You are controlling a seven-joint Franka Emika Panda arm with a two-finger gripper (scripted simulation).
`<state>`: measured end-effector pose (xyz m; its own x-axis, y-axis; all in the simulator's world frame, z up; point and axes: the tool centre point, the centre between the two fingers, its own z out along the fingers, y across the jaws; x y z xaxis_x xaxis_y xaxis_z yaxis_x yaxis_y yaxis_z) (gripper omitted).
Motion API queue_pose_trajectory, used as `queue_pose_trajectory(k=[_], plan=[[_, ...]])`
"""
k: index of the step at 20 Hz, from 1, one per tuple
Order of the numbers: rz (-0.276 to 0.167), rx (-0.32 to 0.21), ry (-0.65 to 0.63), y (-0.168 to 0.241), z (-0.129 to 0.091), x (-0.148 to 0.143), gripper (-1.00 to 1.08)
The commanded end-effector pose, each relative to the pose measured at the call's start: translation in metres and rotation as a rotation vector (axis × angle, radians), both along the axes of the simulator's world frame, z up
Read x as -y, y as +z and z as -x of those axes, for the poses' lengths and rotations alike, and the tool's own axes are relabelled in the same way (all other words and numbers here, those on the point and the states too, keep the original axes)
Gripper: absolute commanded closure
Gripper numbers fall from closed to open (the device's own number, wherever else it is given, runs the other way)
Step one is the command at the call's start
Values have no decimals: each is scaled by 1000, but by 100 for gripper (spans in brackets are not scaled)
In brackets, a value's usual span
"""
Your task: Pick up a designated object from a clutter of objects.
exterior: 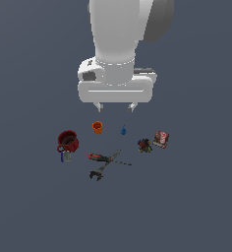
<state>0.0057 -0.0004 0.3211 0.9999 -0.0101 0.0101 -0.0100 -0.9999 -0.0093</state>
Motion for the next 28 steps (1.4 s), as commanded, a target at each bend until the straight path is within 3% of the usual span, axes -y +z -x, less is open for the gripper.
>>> queue_pose_trajectory(k=[1,9,16,28], plan=[[0,0,0,0,0,0,-92],[23,-1,58,5,3,-25,-92],[24,-1,58,2,3,-27,-92],[30,-2,61,-68,-4,-61,-92]])
